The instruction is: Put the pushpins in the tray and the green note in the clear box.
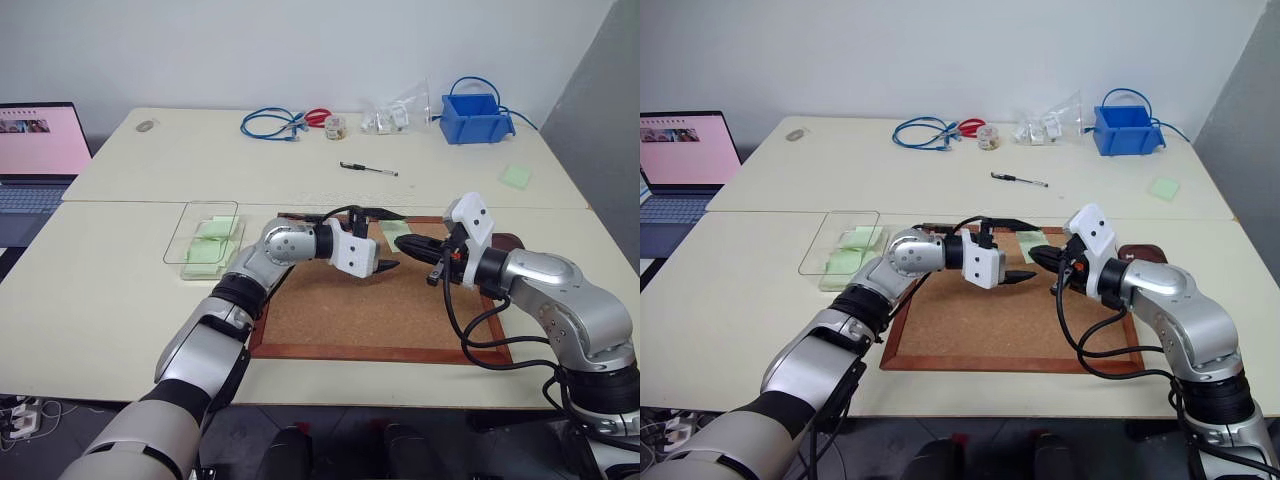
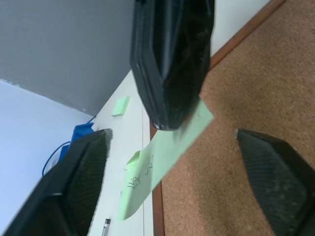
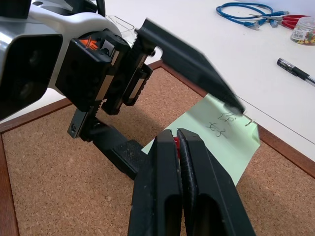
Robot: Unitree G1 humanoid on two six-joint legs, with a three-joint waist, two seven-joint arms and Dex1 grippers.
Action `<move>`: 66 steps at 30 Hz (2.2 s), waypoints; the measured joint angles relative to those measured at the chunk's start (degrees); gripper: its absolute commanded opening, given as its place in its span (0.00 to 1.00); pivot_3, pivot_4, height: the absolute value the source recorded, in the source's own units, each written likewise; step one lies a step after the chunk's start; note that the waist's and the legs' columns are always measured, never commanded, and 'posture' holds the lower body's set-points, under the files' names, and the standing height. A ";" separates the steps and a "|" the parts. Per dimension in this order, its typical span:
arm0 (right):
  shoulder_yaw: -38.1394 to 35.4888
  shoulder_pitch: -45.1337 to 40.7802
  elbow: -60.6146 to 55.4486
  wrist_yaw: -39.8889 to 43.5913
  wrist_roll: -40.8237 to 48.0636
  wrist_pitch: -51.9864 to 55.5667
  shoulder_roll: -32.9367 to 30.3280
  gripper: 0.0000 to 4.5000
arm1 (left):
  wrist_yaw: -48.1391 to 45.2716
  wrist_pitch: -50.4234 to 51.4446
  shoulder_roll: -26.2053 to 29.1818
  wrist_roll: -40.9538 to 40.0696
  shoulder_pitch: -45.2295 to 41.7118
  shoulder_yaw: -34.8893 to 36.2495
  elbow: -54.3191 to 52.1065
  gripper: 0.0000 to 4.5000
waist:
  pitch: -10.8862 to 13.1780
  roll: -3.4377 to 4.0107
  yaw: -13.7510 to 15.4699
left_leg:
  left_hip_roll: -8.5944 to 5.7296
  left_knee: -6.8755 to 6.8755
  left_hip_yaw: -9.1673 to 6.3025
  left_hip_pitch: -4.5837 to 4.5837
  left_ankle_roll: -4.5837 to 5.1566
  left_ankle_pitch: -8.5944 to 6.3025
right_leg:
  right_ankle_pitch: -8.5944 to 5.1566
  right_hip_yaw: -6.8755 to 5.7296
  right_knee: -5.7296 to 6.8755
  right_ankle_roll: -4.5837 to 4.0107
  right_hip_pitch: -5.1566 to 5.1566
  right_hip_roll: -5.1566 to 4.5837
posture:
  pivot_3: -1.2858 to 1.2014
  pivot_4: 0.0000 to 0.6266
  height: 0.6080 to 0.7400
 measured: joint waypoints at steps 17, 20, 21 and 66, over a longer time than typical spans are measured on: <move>0.00 0.00 0.00 -0.09 0.09 0.34 0.00 0.00 | 0.36 0.69 -0.28 -0.12 -0.93 0.00 1.75 0.01 | 0.00 0.00 -0.02 | -0.01 0.00 0.00 0.00 0.00 0.00 | 0.00 0.00 0.01 0.00 0.00 0.00 | 0.52 0.24 1.00; -0.05 -0.06 0.02 -0.22 0.46 0.66 0.02 0.00 | 0.36 0.69 -0.29 -0.12 -0.93 0.00 1.74 0.01 | 0.00 0.00 -0.02 | -0.01 0.01 0.00 0.00 0.00 0.00 | 0.00 0.00 0.01 0.00 0.00 0.00 | 0.52 0.24 1.00; -0.20 -0.24 0.11 -0.34 0.74 1.16 0.12 0.00 | 0.36 0.68 -0.28 -0.12 -0.93 0.00 1.74 0.01 | 0.00 0.00 -0.02 | 0.00 0.01 0.00 0.00 0.00 0.00 | 0.00 0.00 0.01 0.00 0.00 0.00 | 0.52 0.24 1.00; -4.32 -4.70 3.17 -1.59 9.57 10.81 -3.33 0.00 | 11.23 -5.93 1.06 8.03 -3.24 -1.00 3.59 0.01 | 0.00 0.00 -0.02 | -0.07 0.01 -0.02 -0.01 0.00 0.00 | 0.00 -0.01 0.05 0.00 0.00 -0.05 | 0.52 0.24 1.00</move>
